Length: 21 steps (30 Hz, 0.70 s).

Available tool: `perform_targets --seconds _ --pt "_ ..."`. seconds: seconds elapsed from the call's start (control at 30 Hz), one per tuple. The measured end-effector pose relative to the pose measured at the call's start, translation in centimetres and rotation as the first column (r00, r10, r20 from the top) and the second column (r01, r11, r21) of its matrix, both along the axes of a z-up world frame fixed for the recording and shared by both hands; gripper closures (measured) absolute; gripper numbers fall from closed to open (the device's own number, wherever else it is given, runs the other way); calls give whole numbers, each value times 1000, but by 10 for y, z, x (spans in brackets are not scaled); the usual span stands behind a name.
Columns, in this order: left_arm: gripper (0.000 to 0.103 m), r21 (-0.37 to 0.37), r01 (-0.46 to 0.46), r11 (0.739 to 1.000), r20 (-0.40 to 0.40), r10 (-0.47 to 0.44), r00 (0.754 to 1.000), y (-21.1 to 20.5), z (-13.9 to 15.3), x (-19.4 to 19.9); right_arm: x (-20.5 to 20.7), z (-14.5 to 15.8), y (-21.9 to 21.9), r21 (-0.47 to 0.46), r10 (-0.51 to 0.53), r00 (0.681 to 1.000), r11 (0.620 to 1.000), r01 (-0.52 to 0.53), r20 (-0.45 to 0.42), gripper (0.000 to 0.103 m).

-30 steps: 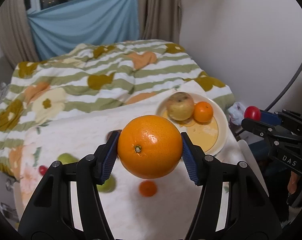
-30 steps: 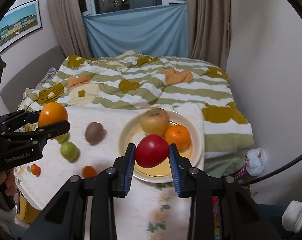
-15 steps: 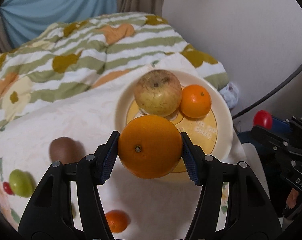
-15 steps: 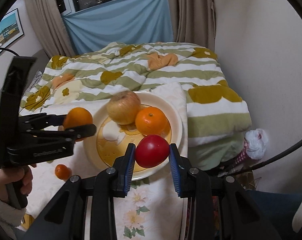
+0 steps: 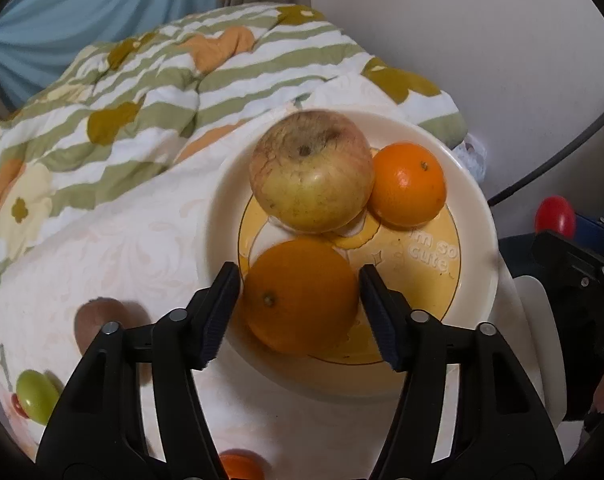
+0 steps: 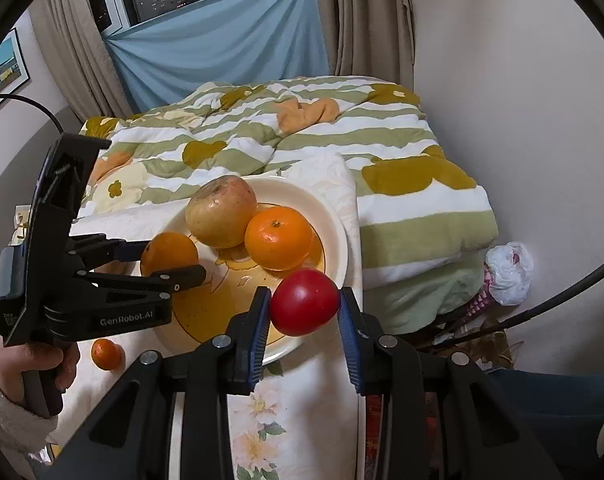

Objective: Organize fruits
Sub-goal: 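Carry the orange to the plate and release it with the left tool, then lower the red tomato onto the plate and open the right tool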

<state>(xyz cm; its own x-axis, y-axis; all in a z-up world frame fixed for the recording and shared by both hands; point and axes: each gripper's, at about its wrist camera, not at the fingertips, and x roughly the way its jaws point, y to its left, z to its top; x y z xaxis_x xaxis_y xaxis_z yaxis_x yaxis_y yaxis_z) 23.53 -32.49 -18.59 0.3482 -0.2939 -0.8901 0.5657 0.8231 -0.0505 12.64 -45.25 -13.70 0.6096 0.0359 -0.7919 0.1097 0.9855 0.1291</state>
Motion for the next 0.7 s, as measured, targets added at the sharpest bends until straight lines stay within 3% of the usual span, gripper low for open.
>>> perform_targets --seconds 0.03,0.07,0.17,0.37,0.7 --pt "7 -9 5 1000 15 -4 1000 0 5 -1 0 1 -1 -1 -3 1000 1000 3 3 72" --pt "0 -14 3 1000 37 -3 999 1 10 -2 0 3 -2 -2 -7 1000 1000 7 6 72" --pt "0 -24 6 1000 77 -4 997 3 24 -7 0 7 -4 -1 -12 1000 1000 12 13 72" --pt "0 8 -34 999 86 33 996 20 35 -13 0 7 -2 0 18 1000 1000 -18 13 72" --pt "0 52 -158 986 120 150 981 68 49 -35 12 -12 19 27 183 983 983 -183 -3 72"
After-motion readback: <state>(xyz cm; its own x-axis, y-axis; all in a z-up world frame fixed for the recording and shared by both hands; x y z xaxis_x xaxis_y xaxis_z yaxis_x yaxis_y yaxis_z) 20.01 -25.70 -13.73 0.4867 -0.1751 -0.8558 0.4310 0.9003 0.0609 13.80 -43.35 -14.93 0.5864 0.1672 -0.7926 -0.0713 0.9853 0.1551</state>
